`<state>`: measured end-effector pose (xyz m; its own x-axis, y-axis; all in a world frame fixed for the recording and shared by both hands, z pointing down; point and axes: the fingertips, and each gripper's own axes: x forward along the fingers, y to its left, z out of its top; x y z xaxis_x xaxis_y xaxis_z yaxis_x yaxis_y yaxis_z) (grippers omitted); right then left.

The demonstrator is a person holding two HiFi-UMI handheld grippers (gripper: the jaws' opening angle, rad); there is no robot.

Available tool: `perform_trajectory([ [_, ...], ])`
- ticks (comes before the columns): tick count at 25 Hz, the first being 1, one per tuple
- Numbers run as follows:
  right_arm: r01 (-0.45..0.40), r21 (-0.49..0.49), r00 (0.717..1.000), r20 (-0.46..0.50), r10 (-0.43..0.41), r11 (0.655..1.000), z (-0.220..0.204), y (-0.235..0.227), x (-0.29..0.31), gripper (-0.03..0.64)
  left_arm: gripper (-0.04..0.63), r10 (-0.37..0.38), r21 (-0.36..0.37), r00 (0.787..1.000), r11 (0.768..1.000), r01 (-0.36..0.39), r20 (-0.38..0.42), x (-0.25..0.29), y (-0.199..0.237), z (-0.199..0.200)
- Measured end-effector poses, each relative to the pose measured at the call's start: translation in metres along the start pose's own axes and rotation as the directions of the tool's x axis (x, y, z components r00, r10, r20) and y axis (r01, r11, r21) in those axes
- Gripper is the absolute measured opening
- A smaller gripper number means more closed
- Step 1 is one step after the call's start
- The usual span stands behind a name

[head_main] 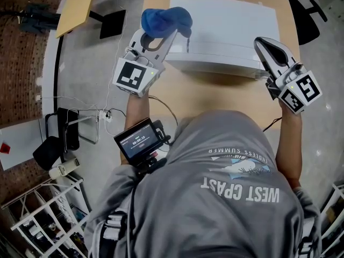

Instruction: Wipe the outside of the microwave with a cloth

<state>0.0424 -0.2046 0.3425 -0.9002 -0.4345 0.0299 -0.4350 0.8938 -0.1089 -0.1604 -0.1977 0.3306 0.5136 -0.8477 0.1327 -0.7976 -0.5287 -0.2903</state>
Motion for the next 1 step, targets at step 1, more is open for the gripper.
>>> perform_trajectory([
  [1, -0.001, -0.001, 1.000, 0.000, 0.001, 1.000, 0.0005, 0.0002, -0.0010, 0.025, 0.087, 0.000, 0.000, 1.000, 1.000, 0.000, -0.001, 0.0000, -0.0011, 0.0005],
])
